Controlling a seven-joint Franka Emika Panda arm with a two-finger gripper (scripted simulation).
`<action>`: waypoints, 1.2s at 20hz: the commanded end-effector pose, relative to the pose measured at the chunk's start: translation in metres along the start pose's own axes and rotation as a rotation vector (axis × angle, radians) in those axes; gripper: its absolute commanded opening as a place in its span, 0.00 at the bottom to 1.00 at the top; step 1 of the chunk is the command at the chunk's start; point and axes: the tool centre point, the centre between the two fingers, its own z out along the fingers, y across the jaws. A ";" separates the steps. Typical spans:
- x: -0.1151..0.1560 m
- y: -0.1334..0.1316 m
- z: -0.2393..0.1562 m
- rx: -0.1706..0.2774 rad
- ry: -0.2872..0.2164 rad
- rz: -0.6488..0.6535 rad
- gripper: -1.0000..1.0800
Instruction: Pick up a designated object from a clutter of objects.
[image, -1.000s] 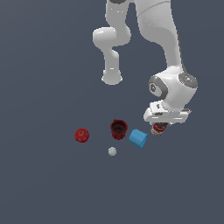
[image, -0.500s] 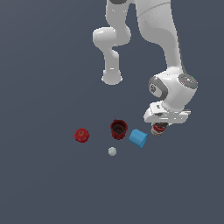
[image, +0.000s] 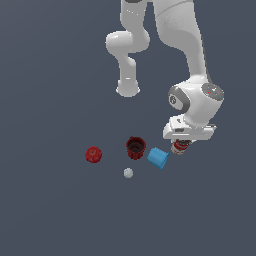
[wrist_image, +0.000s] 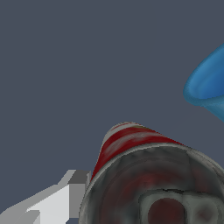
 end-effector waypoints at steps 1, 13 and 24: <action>0.002 0.008 -0.008 0.002 0.004 0.001 0.00; 0.011 0.094 -0.073 0.003 0.004 0.001 0.00; 0.024 0.207 -0.161 0.006 0.003 0.001 0.00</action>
